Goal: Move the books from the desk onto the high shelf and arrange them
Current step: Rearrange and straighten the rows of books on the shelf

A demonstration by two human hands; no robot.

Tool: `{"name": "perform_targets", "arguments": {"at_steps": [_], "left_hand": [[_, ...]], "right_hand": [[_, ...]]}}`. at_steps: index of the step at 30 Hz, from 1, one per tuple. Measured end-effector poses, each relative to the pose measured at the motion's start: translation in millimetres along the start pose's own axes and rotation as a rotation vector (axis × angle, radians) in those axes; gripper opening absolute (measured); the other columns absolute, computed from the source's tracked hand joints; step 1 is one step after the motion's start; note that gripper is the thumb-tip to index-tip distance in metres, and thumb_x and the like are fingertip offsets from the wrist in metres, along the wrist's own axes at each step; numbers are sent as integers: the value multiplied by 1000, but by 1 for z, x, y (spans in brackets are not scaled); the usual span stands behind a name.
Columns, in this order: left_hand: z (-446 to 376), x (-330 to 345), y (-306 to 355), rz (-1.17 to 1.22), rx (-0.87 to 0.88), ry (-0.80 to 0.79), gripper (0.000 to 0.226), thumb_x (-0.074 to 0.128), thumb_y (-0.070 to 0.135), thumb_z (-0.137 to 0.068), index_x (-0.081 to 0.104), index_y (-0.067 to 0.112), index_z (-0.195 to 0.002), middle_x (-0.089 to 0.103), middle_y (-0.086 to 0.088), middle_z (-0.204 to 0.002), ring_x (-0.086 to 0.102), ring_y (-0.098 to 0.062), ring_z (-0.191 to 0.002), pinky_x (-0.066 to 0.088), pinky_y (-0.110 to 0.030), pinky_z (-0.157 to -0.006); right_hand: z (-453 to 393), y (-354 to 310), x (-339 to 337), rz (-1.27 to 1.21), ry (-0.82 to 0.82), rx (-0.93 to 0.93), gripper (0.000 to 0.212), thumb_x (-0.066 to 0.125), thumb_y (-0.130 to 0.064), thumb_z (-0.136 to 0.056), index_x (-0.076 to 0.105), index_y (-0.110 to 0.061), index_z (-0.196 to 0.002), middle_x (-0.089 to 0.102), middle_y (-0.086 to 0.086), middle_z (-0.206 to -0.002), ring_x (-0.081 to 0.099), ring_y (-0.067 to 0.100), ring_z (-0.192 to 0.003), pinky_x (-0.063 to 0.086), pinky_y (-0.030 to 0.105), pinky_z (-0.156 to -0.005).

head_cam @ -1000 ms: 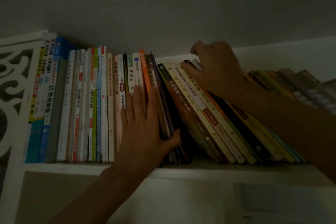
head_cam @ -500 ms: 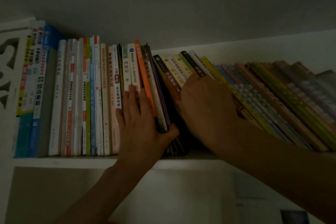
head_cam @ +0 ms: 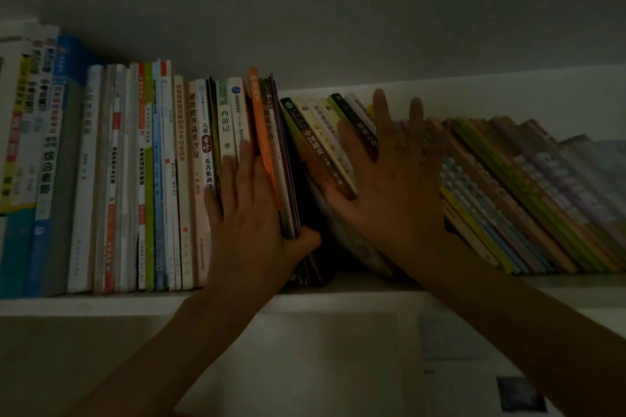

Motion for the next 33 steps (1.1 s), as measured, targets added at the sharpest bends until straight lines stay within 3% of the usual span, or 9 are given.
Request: {"name": "perform_targets", "arguments": {"at_steps": [4,8,12,18,21,23,25,27,33], "left_hand": [[-17,-10,2,-48,59,-9,118,67,54,-70,-16,20,-147,-25,0,-154,-19,-21,-142,-15,-42,-107],[-30,-17,-1,-49,131,-13,113,47,67,-61,-6,22,-150,-17,3,-156,-7,-21,-144,-1,-51,-113],[-15,-6,-6,-64,83,-21,110,41,66,-64,-5,15,-150,-12,-4,-157,-4,-22,-145,-3,-50,-112],[3,0,-11,-127,11,-94,111,35,78,-76,-19,9,-144,-23,-10,-152,-14,-23,-143,-6,-50,-113],[13,-20,19,-19,140,36,85,49,47,-91,7,1,-148,2,-21,-155,7,-30,-141,12,-49,-113],[17,-29,40,141,187,113,63,56,23,-92,26,3,-144,19,-13,-152,18,-15,-137,16,-31,-113],[12,-25,52,383,96,41,53,55,22,-90,36,9,-138,31,0,-145,27,-2,-129,22,-16,-109],[6,-16,61,550,-15,-15,55,57,29,-88,37,13,-136,39,0,-139,37,-3,-124,31,-19,-105],[6,-9,127,410,82,15,62,55,25,-91,26,9,-143,15,-7,-152,21,-3,-128,15,-10,-104]], "right_hand": [[-11,9,8,-90,-147,70,75,24,-72,-87,4,-35,-149,-11,8,-158,0,46,-141,4,64,-109],[-21,10,6,-127,-122,163,77,22,-73,-87,-5,-36,-148,-18,7,-157,-5,41,-143,2,62,-110],[-15,3,7,-117,-90,234,76,22,-69,-89,-6,-33,-149,-15,10,-157,-1,40,-143,3,59,-111],[-4,-21,7,-222,-143,219,68,25,-63,-92,1,-34,-149,-11,7,-158,1,38,-143,1,57,-111],[-4,-13,-12,-348,-131,193,58,26,-53,-97,21,-27,-148,6,8,-158,9,34,-143,1,50,-113],[-1,1,-41,-353,49,100,48,35,-41,-96,45,-17,-136,34,14,-149,28,33,-136,13,47,-111],[7,27,-60,-343,155,56,41,37,-33,-89,58,-11,-116,55,13,-127,47,32,-118,30,43,-99],[14,62,-60,-406,100,85,39,39,-31,-86,59,-6,-108,58,14,-112,51,30,-104,33,35,-85],[29,185,-69,-252,8,224,39,55,-38,-90,56,-6,-112,54,15,-112,48,30,-100,26,27,-76]]}}
Point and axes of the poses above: each hand's wrist, its own z-axis away from the middle knuckle, its own x-axis out of the palm, y = z × x, the point moved 8 cm from there along -z, towards the middle knuckle
